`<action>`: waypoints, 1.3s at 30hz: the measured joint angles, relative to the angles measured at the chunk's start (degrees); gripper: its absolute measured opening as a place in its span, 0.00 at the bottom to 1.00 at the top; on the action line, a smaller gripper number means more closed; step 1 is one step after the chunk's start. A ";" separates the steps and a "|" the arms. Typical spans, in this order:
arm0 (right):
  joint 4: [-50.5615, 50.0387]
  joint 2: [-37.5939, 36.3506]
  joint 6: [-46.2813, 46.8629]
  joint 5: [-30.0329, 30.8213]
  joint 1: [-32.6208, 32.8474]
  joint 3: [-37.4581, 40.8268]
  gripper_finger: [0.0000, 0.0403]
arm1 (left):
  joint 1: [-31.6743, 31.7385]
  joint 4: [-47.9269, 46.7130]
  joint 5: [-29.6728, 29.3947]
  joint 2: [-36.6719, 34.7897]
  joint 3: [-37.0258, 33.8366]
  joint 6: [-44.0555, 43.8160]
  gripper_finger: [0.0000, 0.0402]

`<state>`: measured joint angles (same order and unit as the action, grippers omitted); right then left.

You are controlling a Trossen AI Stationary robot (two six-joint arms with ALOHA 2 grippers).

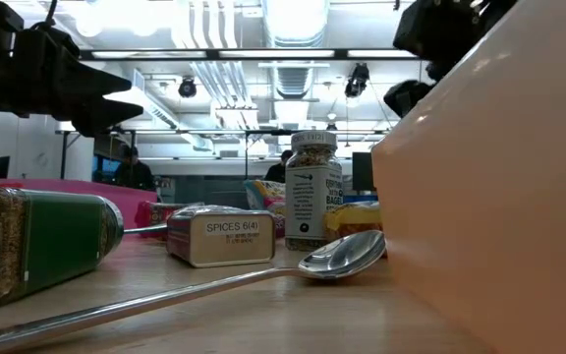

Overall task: Pick & Place Food Item
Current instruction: Put the yellow noodle pack into the orange bin

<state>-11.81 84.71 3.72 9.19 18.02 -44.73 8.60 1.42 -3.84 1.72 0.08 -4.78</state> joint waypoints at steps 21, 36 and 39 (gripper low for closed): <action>1.30 7.63 0.16 1.66 -0.02 -0.19 0.54 | 0.00 -0.01 0.00 0.01 0.00 0.00 0.93; 1.05 8.91 -0.96 2.95 0.00 -0.11 0.52 | -0.02 0.00 0.02 0.01 0.00 0.00 0.93; 1.07 8.57 -0.97 3.01 0.00 -0.05 0.46 | -0.02 0.01 0.01 0.02 0.00 0.00 0.93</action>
<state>-10.75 93.28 2.75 12.20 18.02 -44.78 8.58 1.43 -3.82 1.74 0.08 -4.78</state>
